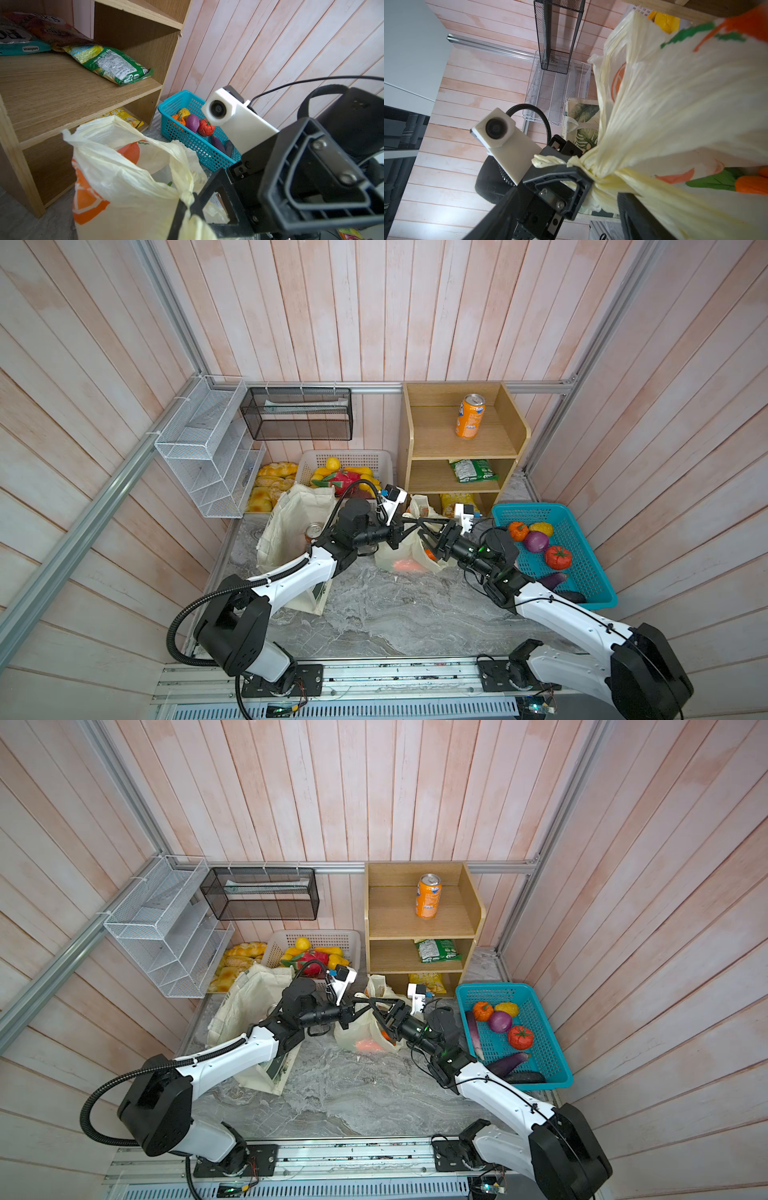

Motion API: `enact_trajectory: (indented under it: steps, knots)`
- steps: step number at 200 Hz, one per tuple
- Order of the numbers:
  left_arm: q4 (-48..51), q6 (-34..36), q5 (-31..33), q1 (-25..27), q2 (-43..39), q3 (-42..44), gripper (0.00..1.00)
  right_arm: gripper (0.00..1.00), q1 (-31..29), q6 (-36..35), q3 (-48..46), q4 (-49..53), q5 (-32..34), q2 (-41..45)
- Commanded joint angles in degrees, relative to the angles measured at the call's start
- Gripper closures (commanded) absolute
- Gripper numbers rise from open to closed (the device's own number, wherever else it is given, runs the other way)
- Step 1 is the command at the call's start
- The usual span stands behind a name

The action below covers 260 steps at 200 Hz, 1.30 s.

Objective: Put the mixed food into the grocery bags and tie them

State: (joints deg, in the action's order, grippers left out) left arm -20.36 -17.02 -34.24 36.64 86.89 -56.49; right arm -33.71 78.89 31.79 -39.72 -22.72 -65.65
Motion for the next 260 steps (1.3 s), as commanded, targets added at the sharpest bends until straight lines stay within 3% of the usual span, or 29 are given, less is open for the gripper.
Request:
enact_trajectory:
  steps: [1, 40, 86, 144, 165, 234, 260]
  knots:
    - [-1.4, 0.0, -1.5, 0.6, -1.0, 0.7, 1.00, 0.25, 0.2, 3.1, 1.6, -5.7, 1.3, -2.0]
    - [-1.5, 0.0, -3.3, 0.6, -0.7, 0.8, 1.00, 0.28, 0.9, 4.7, 2.2, -9.5, 1.5, -4.2]
    - [-2.3, -0.4, -4.4, 0.9, -0.5, 1.7, 1.00, 0.41, 2.4, 5.7, 1.6, -11.9, 2.2, -4.0]
    - [-2.6, -0.7, -5.1, 1.4, -0.1, 2.2, 1.00, 0.72, 3.1, 6.1, 1.0, -14.8, 2.8, -4.7]
    - [-2.8, -0.9, -5.2, 1.6, 0.0, 2.5, 1.00, 0.76, 3.2, 6.3, 0.4, -15.9, 3.3, -4.9]
    - [-6.3, -3.0, -4.5, 2.6, 0.2, 5.3, 1.00, 0.67, 4.2, 6.6, -0.9, -18.4, 4.6, -4.8]
    - [-7.6, -3.7, -3.9, 2.9, 0.4, 6.0, 1.00, 0.69, 4.2, 6.9, -0.9, -19.8, 4.3, -5.7]
